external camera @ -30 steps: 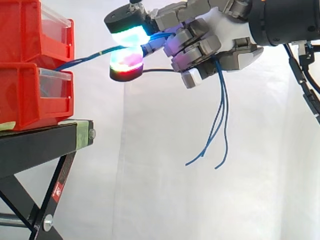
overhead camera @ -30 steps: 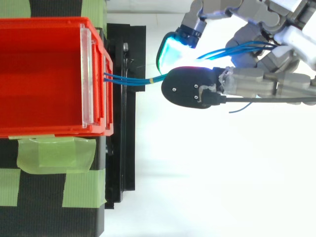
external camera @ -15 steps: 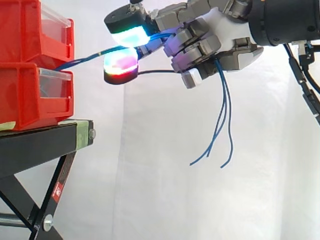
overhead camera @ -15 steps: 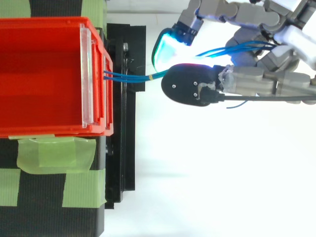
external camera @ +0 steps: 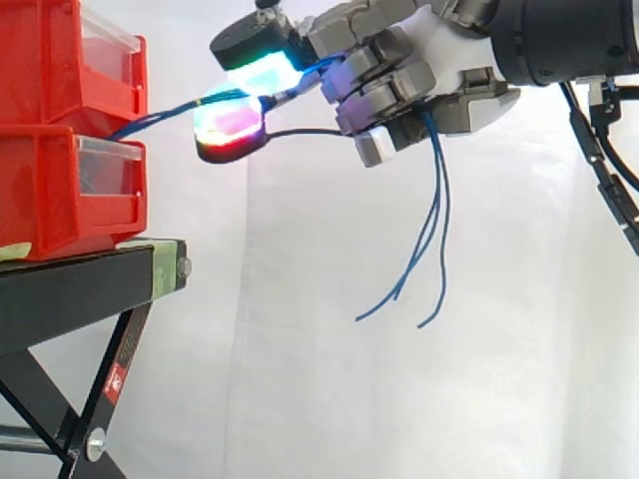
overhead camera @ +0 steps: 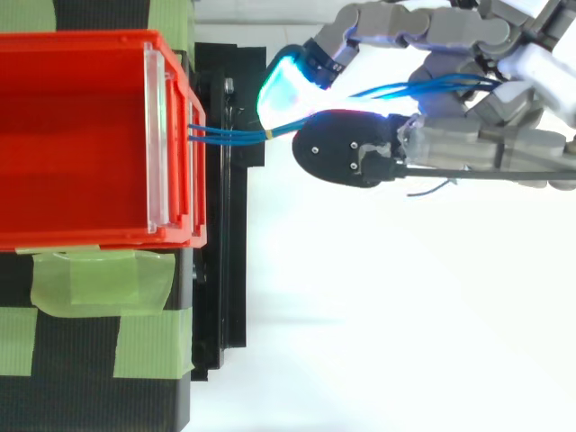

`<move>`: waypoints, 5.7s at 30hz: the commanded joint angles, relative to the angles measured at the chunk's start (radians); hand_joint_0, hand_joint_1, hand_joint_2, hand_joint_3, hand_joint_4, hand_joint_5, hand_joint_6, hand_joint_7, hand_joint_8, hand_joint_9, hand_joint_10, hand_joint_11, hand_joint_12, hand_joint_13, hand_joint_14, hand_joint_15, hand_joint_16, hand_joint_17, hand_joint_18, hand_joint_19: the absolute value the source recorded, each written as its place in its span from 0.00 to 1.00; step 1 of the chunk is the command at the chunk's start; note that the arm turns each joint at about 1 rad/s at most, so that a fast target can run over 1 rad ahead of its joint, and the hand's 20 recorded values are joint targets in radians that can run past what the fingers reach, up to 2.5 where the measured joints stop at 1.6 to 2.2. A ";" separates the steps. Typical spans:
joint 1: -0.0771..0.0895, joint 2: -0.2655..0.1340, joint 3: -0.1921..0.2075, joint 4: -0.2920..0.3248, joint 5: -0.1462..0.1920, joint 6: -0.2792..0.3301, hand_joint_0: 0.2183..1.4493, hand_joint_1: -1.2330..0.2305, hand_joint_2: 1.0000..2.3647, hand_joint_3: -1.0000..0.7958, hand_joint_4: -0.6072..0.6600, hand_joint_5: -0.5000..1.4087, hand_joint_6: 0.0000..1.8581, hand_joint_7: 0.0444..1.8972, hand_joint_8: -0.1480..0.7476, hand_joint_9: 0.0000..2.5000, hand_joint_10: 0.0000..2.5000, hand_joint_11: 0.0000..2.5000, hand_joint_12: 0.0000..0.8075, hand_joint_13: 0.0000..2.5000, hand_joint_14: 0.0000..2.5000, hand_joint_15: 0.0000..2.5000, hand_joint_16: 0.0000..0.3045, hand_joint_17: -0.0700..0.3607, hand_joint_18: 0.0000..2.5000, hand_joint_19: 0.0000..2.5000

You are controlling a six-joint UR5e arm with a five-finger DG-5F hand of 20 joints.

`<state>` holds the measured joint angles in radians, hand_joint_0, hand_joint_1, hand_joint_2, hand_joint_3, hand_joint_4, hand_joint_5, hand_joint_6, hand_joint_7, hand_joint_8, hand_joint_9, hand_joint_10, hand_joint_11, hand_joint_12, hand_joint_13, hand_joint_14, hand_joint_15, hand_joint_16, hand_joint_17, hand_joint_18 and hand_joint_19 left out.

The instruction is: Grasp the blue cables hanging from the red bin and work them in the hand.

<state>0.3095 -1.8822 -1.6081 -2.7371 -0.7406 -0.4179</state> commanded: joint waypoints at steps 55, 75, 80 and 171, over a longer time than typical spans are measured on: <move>0.006 0.000 0.000 0.007 -0.011 0.031 0.69 0.40 0.02 0.55 0.73 0.37 0.01 0.55 0.67 0.72 1.00 1.00 0.66 0.76 1.00 0.56 0.67 0.52 1.00 0.30; 0.023 0.000 -0.001 -0.010 -0.008 0.051 0.60 0.42 0.01 0.18 0.75 0.42 0.01 0.61 0.67 0.72 1.00 1.00 0.66 0.76 1.00 0.56 0.67 0.52 1.00 0.30; 0.025 0.000 -0.001 -0.012 -0.008 0.061 0.60 0.41 0.01 0.15 0.73 0.44 0.01 0.60 0.67 0.72 1.00 1.00 0.66 0.76 1.00 0.56 0.67 0.52 1.00 0.30; 0.013 0.000 -0.001 0.051 0.113 -0.081 0.51 0.43 0.01 0.11 0.75 0.50 0.01 0.71 0.67 0.72 1.00 1.00 0.66 0.76 1.00 0.56 0.67 0.52 1.00 0.30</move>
<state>0.3275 -1.8825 -1.6084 -2.6894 -0.6365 -0.4987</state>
